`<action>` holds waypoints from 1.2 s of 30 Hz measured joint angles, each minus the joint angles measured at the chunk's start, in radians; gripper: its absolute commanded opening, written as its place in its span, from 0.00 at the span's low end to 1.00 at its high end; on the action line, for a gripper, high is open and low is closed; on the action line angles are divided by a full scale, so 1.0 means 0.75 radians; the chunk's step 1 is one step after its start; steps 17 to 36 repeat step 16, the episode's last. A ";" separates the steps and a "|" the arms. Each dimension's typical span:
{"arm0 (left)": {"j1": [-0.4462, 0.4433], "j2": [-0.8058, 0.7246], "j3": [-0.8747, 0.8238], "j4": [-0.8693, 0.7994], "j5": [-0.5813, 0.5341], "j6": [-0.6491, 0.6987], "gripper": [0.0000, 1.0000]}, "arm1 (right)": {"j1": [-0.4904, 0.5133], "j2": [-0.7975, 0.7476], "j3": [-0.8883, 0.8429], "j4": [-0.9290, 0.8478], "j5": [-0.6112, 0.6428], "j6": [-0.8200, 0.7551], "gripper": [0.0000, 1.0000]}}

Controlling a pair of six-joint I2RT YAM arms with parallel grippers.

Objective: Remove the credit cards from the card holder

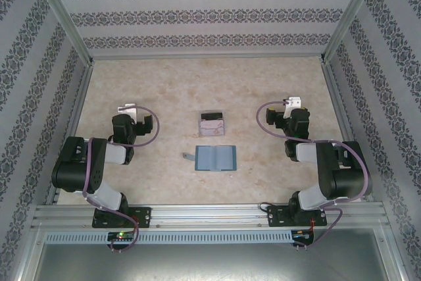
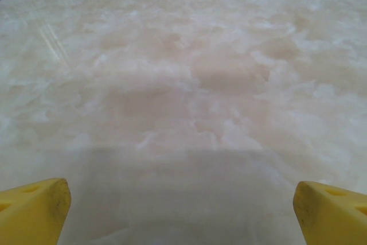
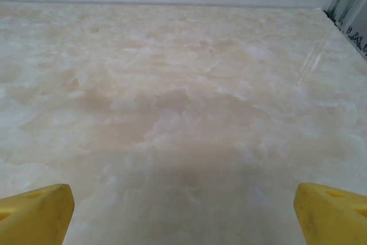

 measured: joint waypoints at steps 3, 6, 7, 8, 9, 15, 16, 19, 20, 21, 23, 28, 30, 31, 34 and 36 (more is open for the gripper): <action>0.000 0.000 0.002 0.019 0.001 0.001 1.00 | 0.000 0.000 0.000 0.013 0.000 -0.001 0.98; -0.001 0.000 0.002 0.027 0.008 0.010 1.00 | 0.000 0.000 0.001 0.016 0.000 0.000 0.98; -0.001 0.000 0.002 0.029 0.017 0.016 1.00 | 0.000 0.000 0.000 0.017 0.000 -0.001 0.98; -0.002 0.000 0.002 0.032 0.025 0.021 1.00 | 0.000 0.000 0.001 0.019 0.000 0.000 0.98; -0.002 0.000 0.002 0.033 0.035 0.026 1.00 | 0.000 0.000 0.000 0.020 0.000 -0.001 0.98; -0.002 0.000 0.002 0.039 0.051 0.035 1.00 | 0.001 0.000 0.000 0.033 -0.001 -0.001 0.98; -0.002 0.000 0.002 0.039 0.051 0.036 1.00 | 0.001 0.000 0.000 0.035 0.000 -0.001 0.98; -0.002 0.000 0.002 0.039 0.051 0.036 1.00 | 0.001 0.000 0.000 0.035 0.000 -0.001 0.98; -0.002 0.000 0.002 0.039 0.051 0.036 1.00 | 0.001 0.000 0.000 0.035 0.000 -0.001 0.98; -0.002 0.000 0.002 0.039 0.051 0.036 1.00 | 0.001 0.000 0.000 0.035 0.000 -0.001 0.98; -0.002 0.000 0.002 0.039 0.051 0.036 1.00 | 0.001 0.000 0.000 0.035 0.000 -0.001 0.98; -0.002 0.000 0.002 0.039 0.051 0.036 1.00 | 0.001 0.000 0.000 0.035 0.000 -0.001 0.98; -0.002 0.000 0.002 0.039 0.051 0.036 1.00 | 0.001 0.000 0.000 0.035 0.000 -0.001 0.98; -0.002 0.000 0.002 0.039 0.051 0.036 1.00 | 0.001 0.000 0.000 0.035 0.000 -0.001 0.98; -0.002 0.000 0.002 0.039 0.051 0.036 1.00 | 0.001 0.000 0.000 0.035 0.000 -0.001 0.98; -0.002 0.000 0.002 0.039 0.051 0.036 1.00 | 0.001 0.000 0.000 0.035 0.000 -0.001 0.98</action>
